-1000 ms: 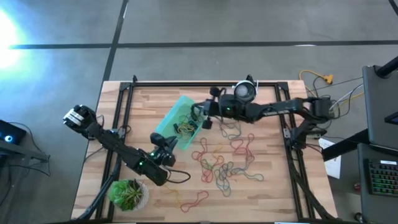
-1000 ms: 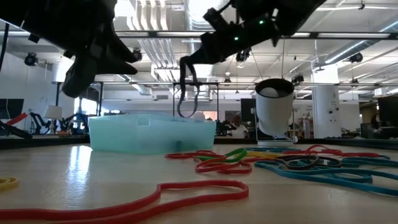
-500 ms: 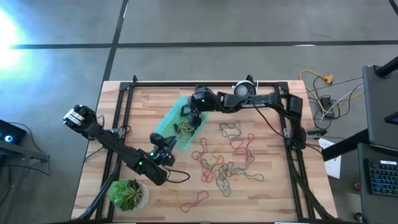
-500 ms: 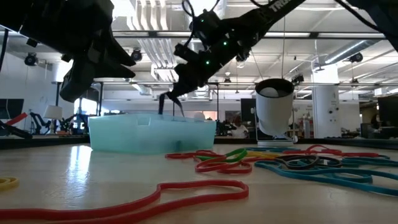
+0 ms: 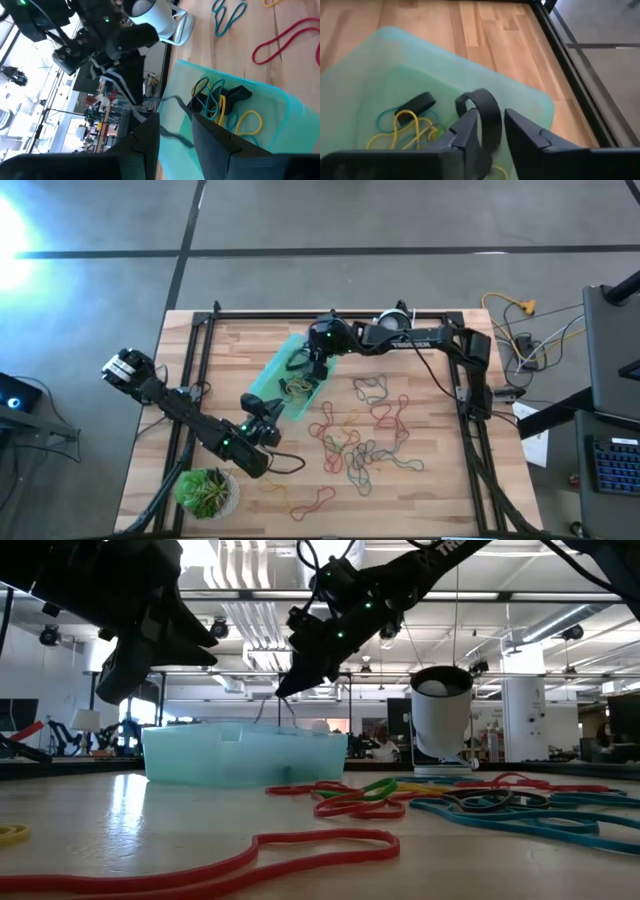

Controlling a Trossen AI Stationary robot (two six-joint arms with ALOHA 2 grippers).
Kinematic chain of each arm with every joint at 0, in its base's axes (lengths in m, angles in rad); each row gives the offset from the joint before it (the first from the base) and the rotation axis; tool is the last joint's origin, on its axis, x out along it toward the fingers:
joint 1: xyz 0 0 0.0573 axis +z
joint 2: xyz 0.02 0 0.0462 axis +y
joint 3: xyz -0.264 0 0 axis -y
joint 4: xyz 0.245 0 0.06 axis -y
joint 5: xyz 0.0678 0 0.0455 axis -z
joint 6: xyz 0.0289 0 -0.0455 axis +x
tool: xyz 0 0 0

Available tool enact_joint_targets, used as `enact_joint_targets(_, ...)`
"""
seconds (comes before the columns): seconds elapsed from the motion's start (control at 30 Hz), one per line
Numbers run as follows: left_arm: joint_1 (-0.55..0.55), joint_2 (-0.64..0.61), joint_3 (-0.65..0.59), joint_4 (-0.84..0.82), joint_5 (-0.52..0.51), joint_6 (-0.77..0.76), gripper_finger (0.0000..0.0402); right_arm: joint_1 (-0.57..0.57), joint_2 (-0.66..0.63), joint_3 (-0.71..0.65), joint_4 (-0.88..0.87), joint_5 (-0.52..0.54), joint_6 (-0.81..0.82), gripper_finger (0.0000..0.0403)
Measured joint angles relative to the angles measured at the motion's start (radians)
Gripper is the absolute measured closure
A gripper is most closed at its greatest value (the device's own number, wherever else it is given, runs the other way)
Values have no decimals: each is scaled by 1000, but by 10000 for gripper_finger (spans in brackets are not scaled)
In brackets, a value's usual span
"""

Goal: Pick and place rubber bands into bin
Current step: Put the black rubber band into the green bin, then put the yellow rubber band into the green bin

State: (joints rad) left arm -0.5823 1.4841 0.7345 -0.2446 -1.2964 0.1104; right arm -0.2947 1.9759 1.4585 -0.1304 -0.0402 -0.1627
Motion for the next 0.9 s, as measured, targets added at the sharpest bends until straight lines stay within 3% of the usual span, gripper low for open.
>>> enact_joint_targets(0.2,0,0,0,4,8,-1,304,-1,-6,-1,-32,-47,-26,257)
enact_joint_targets(0.3,0,0,0,38,59,-3,304,1,-6,-1,-72,-53,-56,242)
enact_joint_targets(0.5,0,-8,32,92,403,-2,304,4,-49,-1,-270,-183,-113,235)
enact_joint_targets(0.7,0,-25,81,110,591,-3,304,42,-152,-8,-499,-277,-119,247)
enact_joint_targets(0.9,0,-26,111,103,818,-43,304,154,-328,-61,-561,-305,-127,258)
